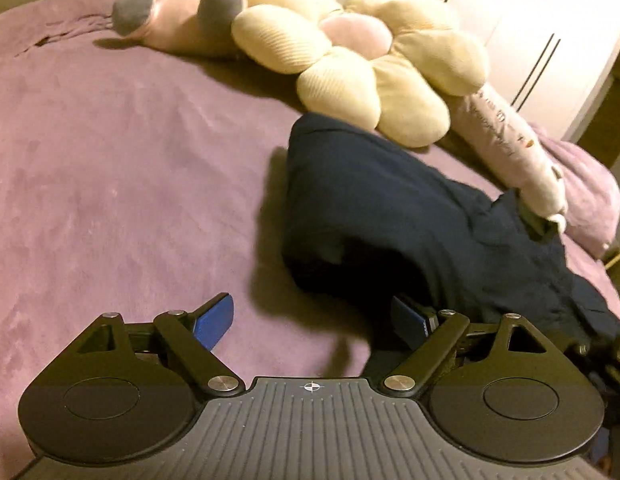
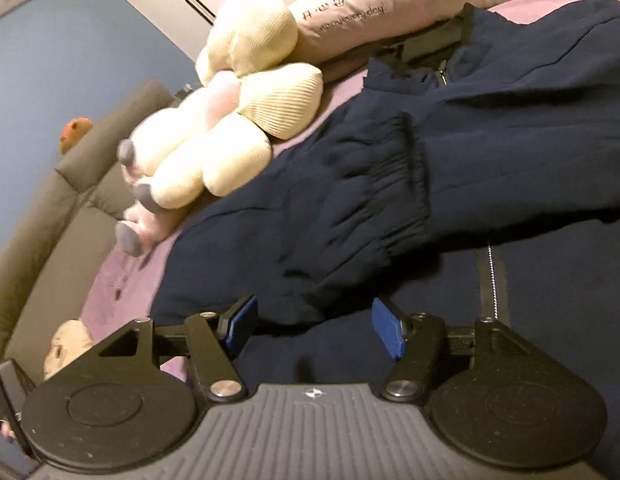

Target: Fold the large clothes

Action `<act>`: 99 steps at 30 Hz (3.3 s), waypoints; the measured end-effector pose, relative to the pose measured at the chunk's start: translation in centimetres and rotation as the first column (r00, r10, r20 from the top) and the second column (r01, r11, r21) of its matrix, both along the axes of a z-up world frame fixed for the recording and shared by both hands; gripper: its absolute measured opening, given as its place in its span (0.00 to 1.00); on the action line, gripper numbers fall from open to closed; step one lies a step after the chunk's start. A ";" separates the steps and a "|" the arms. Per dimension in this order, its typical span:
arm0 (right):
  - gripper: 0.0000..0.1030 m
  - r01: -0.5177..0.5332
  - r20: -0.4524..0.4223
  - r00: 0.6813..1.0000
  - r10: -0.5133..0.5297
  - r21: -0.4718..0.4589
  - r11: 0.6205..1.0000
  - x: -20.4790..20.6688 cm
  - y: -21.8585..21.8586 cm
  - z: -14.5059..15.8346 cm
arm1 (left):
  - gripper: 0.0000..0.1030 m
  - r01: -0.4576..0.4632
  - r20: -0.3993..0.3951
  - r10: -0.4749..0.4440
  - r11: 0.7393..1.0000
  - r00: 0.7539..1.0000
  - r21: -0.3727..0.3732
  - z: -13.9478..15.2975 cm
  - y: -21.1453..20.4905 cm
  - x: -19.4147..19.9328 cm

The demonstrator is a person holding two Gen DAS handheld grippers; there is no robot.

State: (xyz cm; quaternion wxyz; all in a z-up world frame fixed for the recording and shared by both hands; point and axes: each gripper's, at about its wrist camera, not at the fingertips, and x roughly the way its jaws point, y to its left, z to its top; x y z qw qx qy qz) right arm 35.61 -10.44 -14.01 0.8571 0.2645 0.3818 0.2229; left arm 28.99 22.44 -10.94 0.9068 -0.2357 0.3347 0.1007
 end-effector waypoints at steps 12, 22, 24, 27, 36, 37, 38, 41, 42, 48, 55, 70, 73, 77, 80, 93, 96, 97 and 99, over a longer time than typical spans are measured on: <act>0.13 0.122 0.021 0.992 -0.123 0.051 0.991 2.2 -0.1 1.7 | 0.86 -0.009 -0.029 0.012 0.995 0.999 0.099 -0.2 -1.0 0.5; 0.12 0.407 0.245 0.891 -0.382 -0.057 0.912 0.7 -9.7 7.0 | 0.87 0.089 -0.008 -0.089 0.980 0.996 0.176 1.7 -4.2 3.1; 0.13 0.473 0.208 0.868 -0.450 -0.073 0.878 1.0 -12.5 5.7 | 0.87 0.130 -0.025 -0.127 0.972 0.992 0.196 1.4 -5.3 3.7; 0.22 0.487 0.063 0.873 -0.484 -0.036 0.873 2.0 -16.1 2.8 | 0.87 0.157 -0.030 -0.154 0.970 0.988 0.188 1.1 -6.2 3.9; 0.31 0.476 -0.063 0.879 -0.472 0.098 0.874 4.0 -17.7 -0.4 | 0.87 0.152 -0.038 -0.147 0.966 0.988 0.211 1.6 -7.2 4.2; 0.16 0.475 -0.027 0.880 -0.475 0.036 0.879 4.3 -17.2 0.4 | 0.87 0.149 -0.026 -0.147 0.962 0.989 0.227 1.9 -7.4 4.0; 0.16 0.471 0.016 0.882 -0.471 -0.004 0.882 4.2 -16.7 1.3 | 0.87 0.145 -0.013 -0.146 0.958 0.989 0.249 2.2 -7.6 3.9; 0.16 0.514 0.152 0.854 -0.498 -0.091 0.853 3.2 -16.5 3.9 | 0.87 0.135 -0.001 -0.140 0.948 0.990 0.290 2.7 -8.3 4.1; 0.16 0.527 0.169 0.846 -0.505 -0.132 0.839 3.1 -16.8 4.0 | 0.87 0.133 -0.010 -0.136 0.948 0.991 0.290 2.7 -8.4 4.3; 0.20 0.465 0.137 0.885 -0.446 -0.338 0.818 4.8 -18.0 2.4 | 0.87 0.120 -0.034 -0.115 0.959 0.993 0.259 3.0 -8.8 4.7; 0.51 0.638 0.338 0.767 -0.546 -0.303 0.708 0.8 -19.9 5.9 | 0.89 0.145 0.048 -0.162 0.955 0.986 0.257 4.6 -11.7 6.9; 0.00 0.417 0.293 0.904 -0.312 -0.440 0.795 5.8 -17.2 1.0 | 1.00 0.182 0.012 -0.189 0.961 0.982 0.210 -1.8 -13.2 11.8; 0.00 0.409 0.331 0.905 -0.266 -0.511 0.756 4.4 -16.0 1.2 | 1.00 0.182 0.005 -0.186 0.965 0.983 0.189 -1.4 -12.9 11.0; 0.00 0.400 0.338 0.909 -0.244 -0.538 0.742 3.5 -16.0 1.3 | 1.00 0.210 -0.007 -0.212 0.962 0.977 0.177 -1.9 -12.2 10.1; 0.00 0.371 0.301 0.923 -0.238 -0.542 0.754 3.9 -16.6 0.8 | 1.00 0.209 -0.029 -0.207 0.966 0.978 0.150 -2.3 -11.9 10.4; 0.48 0.304 0.177 0.953 -0.247 -0.582 0.754 -1.9 -17.5 4.5 | 1.00 0.350 -0.143 -0.323 0.899 0.936 0.264 2.8 -11.1 1.9; 0.56 0.257 0.117 0.966 -0.230 -0.516 0.817 -9.5 -20.7 4.9 | 1.00 0.442 -0.183 -0.406 0.860 0.895 0.254 3.4 -9.8 -4.7; 0.56 0.238 0.074 0.970 -0.233 -0.507 0.829 -11.9 -21.8 4.7 | 1.00 0.456 -0.199 -0.417 0.856 0.887 0.242 3.4 -9.2 -7.0; 0.56 0.218 -0.029 0.966 -0.259 -0.451 0.865 -17.3 -24.6 3.9 | 1.00 0.464 -0.234 -0.417 0.860 0.878 0.211 3.3 -8.1 -10.9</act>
